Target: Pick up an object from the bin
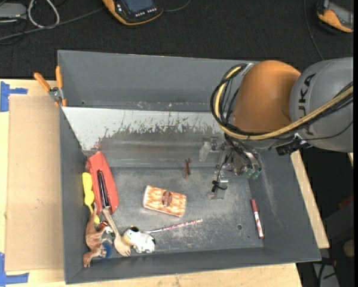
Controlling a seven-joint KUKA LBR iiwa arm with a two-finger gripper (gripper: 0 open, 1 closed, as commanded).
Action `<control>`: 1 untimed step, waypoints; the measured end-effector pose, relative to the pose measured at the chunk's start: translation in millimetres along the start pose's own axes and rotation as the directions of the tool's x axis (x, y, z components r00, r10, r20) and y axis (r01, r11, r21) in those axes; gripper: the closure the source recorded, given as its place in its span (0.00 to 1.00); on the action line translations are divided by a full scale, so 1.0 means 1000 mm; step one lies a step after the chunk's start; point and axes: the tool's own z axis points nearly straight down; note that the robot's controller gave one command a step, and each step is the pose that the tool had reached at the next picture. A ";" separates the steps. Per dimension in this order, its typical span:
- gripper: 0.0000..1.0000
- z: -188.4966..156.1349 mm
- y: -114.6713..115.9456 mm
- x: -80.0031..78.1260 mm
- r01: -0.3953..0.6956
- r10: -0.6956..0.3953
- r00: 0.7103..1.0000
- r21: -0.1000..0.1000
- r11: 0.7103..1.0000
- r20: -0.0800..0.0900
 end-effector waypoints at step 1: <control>0.00 -0.004 0.000 -0.002 0.000 0.000 1.000 0.000 1.000 0.007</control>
Offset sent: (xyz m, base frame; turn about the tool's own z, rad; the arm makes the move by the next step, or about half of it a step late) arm 0.0032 0.0829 -0.0932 -0.2166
